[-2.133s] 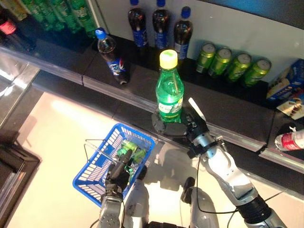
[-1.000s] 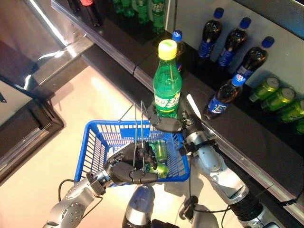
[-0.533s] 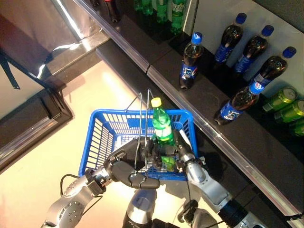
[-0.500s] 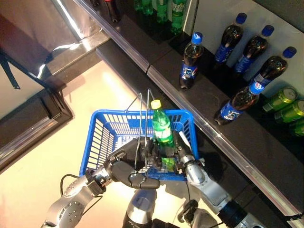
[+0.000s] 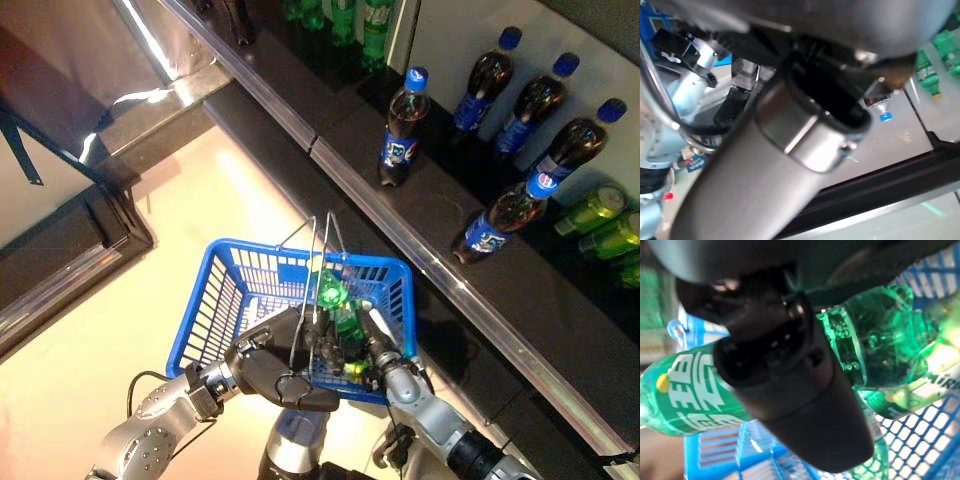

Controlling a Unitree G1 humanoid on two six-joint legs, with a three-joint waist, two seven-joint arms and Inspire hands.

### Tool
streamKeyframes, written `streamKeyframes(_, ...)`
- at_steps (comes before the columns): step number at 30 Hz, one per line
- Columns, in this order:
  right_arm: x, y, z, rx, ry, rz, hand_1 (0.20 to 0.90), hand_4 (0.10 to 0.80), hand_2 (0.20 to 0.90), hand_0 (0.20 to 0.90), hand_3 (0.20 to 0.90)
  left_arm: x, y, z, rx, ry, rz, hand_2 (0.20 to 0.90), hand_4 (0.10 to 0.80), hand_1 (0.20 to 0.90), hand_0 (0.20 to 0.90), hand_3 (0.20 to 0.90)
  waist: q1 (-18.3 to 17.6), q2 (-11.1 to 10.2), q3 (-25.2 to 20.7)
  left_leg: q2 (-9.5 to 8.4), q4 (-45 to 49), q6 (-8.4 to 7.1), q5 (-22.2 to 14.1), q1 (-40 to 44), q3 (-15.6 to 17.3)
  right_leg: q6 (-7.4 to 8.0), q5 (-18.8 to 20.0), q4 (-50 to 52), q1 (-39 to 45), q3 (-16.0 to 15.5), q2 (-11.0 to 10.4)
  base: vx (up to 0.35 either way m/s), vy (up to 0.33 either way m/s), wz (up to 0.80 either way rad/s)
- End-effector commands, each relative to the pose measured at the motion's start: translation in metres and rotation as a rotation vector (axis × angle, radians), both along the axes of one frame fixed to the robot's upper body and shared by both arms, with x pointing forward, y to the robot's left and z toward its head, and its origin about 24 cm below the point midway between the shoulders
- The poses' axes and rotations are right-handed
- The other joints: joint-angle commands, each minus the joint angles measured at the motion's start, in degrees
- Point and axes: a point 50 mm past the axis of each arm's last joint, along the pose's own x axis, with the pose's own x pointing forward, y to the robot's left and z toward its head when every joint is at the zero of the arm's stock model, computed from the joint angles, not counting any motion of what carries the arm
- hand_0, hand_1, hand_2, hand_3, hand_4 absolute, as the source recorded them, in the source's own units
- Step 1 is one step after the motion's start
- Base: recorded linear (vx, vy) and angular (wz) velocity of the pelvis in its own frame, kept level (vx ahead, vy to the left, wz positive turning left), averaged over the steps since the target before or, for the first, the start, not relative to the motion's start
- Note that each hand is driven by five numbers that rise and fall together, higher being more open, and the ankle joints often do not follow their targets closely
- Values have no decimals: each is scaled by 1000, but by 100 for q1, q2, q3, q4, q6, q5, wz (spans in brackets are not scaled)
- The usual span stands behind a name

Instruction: Pick up the drink and place into the basket.

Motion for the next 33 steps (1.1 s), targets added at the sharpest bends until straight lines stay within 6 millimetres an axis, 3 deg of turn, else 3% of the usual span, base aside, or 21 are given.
streamKeyframes(1, -27, 0, -39, -291, 146, 143, 300, 100, 300, 300, 200, -10, -36, 107, -538, -631, -306, 300, 100, 300, 300, 200, 194, -69, -1248, -191, -198, 386, 375, -12, -75, -546, 739, -1242, 576, 38, 492, 2, -22, 6)
streamKeyframes(9, -23, -17, -53, -529, 234, 190, 300, 100, 300, 300, 200, -11, -42, 104, -523, -600, -332, 300, 100, 300, 300, 200, 347, -119, -1229, -214, -226, 437, 412, 15, -183, -534, 789, -1286, 640, -11, 530, 23, -23, 10)
streamKeyframes(15, -30, -20, -62, -554, 290, 189, 300, 100, 300, 300, 200, -12, -45, 105, -511, -588, -338, 300, 100, 300, 300, 200, 417, -156, -1199, -209, -233, 467, 422, 6, -215, -521, 804, -1292, 648, -45, 560, 21, -37, 7)
streamKeyframes(16, -30, -20, -62, -548, 294, 182, 436, 259, 436, 436, 359, -12, -45, 106, -508, -584, -335, 300, 100, 300, 300, 200, 422, -168, -1196, -206, -241, 471, 423, 12, -221, -518, 808, -1294, 651, -48, 567, 8, -33, 0)
streamKeyframes(18, -31, -20, -63, -544, 297, 175, 552, 394, 552, 552, 494, -12, -45, 105, -505, -580, -331, 300, 100, 300, 300, 200, 424, -175, -1198, -206, -249, 474, 425, 20, -228, -514, 813, -1300, 657, -50, 571, 0, 0, 0)
streamKeyframes(19, -31, -21, -64, -544, 296, 169, 789, 671, 789, 789, 771, -11, -44, 105, -503, -575, -324, 300, 100, 300, 300, 200, 424, -180, -1199, -206, -253, 478, 429, 26, -229, -509, 821, -1307, 665, -51, 573, 29, -31, -2)
streamKeyframes(20, -33, -22, -65, -536, 297, 157, 900, 800, 900, 900, 900, -10, -43, 103, -497, -563, -311, 300, 100, 300, 300, 200, 417, -189, -1216, -199, -267, 484, 428, 51, -226, -497, 828, -1314, 683, -50, 575, 39, -24, -1)
streamKeyframes(28, -39, -24, -64, -476, 283, 99, 900, 800, 900, 900, 900, -6, -37, 95, -483, -509, -250, 300, 100, 300, 300, 200, 386, -204, -1266, -172, -264, 491, 410, 126, -211, -497, 813, -1297, 735, -36, 582, 41, -3, 0)
streamKeyframes(33, -36, -24, -54, -408, 220, 48, 900, 800, 900, 900, 900, -4, -32, 88, -464, -489, -220, 300, 100, 300, 300, 200, 329, -268, -1280, -109, -302, 483, 397, 214, -153, -502, 802, -1283, 769, -23, 607, 48, -13, 0)
